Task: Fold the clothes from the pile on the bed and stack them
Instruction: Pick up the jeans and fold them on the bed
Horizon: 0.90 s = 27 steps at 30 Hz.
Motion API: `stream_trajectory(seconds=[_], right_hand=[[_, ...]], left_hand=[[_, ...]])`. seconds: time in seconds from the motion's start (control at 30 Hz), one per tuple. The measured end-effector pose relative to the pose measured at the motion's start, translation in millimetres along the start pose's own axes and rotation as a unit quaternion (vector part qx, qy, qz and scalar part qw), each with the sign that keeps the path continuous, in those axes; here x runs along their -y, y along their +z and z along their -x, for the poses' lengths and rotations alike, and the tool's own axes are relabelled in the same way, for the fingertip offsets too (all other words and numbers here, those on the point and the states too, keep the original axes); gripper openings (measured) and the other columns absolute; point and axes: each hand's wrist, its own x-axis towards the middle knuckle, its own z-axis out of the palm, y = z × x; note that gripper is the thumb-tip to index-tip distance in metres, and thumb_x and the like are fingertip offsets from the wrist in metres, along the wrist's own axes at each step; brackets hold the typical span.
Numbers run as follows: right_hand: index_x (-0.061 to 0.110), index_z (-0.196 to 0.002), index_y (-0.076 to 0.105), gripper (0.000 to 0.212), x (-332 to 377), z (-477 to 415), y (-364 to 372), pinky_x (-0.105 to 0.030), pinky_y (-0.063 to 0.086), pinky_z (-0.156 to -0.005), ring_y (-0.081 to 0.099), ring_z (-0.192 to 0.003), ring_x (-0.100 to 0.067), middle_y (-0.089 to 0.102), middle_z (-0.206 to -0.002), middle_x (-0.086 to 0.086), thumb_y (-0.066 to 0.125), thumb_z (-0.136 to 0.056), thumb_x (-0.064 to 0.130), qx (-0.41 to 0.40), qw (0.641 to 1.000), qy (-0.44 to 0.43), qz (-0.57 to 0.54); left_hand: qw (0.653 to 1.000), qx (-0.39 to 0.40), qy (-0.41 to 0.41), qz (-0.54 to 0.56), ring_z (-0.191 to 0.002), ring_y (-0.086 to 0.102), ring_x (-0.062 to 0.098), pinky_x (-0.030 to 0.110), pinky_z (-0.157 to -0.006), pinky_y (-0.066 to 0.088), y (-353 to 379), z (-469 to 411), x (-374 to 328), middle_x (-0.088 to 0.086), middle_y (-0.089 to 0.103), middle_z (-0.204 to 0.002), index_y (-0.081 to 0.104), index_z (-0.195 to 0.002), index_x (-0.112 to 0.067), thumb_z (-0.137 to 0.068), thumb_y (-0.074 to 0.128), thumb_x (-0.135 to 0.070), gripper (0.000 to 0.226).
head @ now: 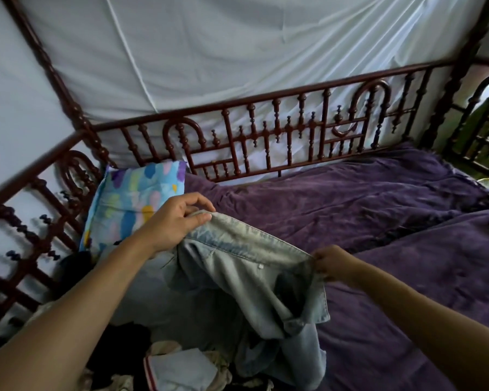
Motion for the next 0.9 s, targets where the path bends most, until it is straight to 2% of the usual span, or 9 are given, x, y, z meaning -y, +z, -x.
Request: stream_trajectory(seconds=[0.07,0.17,0.23,0.33,0.47,0.57,0.67,0.77,0.9], right_hand=[[0.008,-0.077,0.064,0.023,6.4,-1.3,3.4,-0.018,0.041,-0.043,0.05,-0.044,-0.01,0.055,-0.058,-0.004,0.051,-0.092,-0.002,0.007,0.98,0.063,-0.189],[0.008,-0.084,0.071,0.025,21.7,4.9,5.9,-0.021,0.047,-0.046,0.06,-0.052,-0.016,0.067,-0.068,-0.008,0.049,-0.095,0.005,0.021,0.975,0.05,-0.217],[0.01,-0.078,0.073,0.025,37.5,13.5,7.1,-0.021,0.05,-0.054,0.064,-0.058,-0.013,0.071,-0.07,-0.002,0.054,-0.095,0.011,-0.019,0.987,-0.012,-0.16],[0.026,-0.08,0.063,0.029,58.6,33.0,3.8,-0.029,0.041,-0.058,0.052,-0.058,-0.007,0.057,-0.062,0.013,0.056,-0.089,0.053,-0.125,0.977,-0.159,0.072],[0.051,-0.138,0.032,0.08,60.0,56.8,-2.9,-0.028,0.034,-0.051,0.065,-0.072,-0.016,0.067,-0.098,0.01,0.036,-0.067,0.089,-0.183,0.778,-0.262,0.541],[0.05,-0.138,0.034,0.064,56.9,67.5,-9.4,-0.028,0.036,-0.056,0.066,-0.086,-0.017,0.055,-0.119,0.012,0.035,-0.08,0.076,-0.173,0.702,-0.228,0.652],[0.046,-0.132,0.042,0.044,56.2,73.7,-12.3,-0.031,0.041,-0.068,0.063,-0.099,-0.018,0.053,-0.122,0.011,0.039,-0.09,0.058,-0.159,0.72,-0.167,0.654],[0.045,-0.131,0.045,0.042,62.2,79.8,-12.1,-0.035,0.041,-0.086,0.052,-0.113,-0.017,0.053,-0.122,0.009,0.04,-0.09,0.052,-0.195,0.75,-0.146,0.614],[0.034,-0.128,0.052,0.041,86.6,91.6,-15.4,-0.039,0.043,-0.077,0.048,-0.106,-0.028,0.05,-0.113,-0.003,0.047,-0.089,0.044,-0.347,0.747,-0.178,0.538]], left_hand=[[0.999,0.015,-0.018,-0.049,-0.058,0.052,-0.002,0.017,-0.062,0.041,-18.4,8.5,16.1,-0.016,0.06,-0.062,0.069,-0.091,-0.03,-0.092,0.06,-0.011,0.021],[0.991,0.039,-0.064,-0.107,-0.069,0.058,0.012,0.031,-0.067,0.044,-42.6,22.4,44.0,-0.008,0.063,-0.071,0.071,-0.085,-0.036,-0.087,0.059,0.001,0.038],[0.987,0.042,-0.089,-0.129,-0.079,0.063,0.018,0.035,-0.073,0.049,-47.3,30.0,57.4,-0.004,0.066,-0.076,0.073,-0.074,-0.033,-0.08,0.059,0.01,0.045],[0.99,0.016,-0.092,-0.106,-0.071,0.058,0.022,0.041,-0.071,0.047,-39.6,35.7,63.8,0.005,0.063,-0.071,0.065,-0.063,-0.031,-0.077,0.054,0.011,0.045],[0.991,0.02,-0.001,-0.134,-0.062,0.052,0.007,0.031,-0.063,0.042,-30.5,42.4,55.4,-0.002,0.059,-0.067,0.059,-0.073,-0.034,-0.082,0.054,-0.039,0.012],[0.872,0.1,0.106,-0.467,-0.074,0.055,0.006,0.027,-0.061,0.034,-24.6,47.8,51.7,-0.016,0.055,-0.085,0.052,-0.101,-0.043,-0.065,0.037,-0.09,0.061],[0.8,0.143,0.063,-0.579,-0.098,0.058,0.024,0.035,-0.072,0.037,-15.9,45.0,50.4,-0.002,0.055,-0.112,0.044,-0.127,-0.036,-0.084,0.038,-0.072,0.057],[0.814,0.036,0.046,-0.578,-0.101,0.056,0.026,0.037,-0.076,0.04,-25.6,29.5,41.9,0.002,0.057,-0.111,0.057,-0.113,-0.026,-0.092,0.042,-0.039,0.028],[0.828,-0.124,0.106,-0.536,-0.113,0.045,0.031,0.044,-0.087,0.04,-56.2,9.4,14.3,0.008,0.053,-0.124,0.057,-0.126,-0.015,-0.087,0.051,-0.026,0.041]])
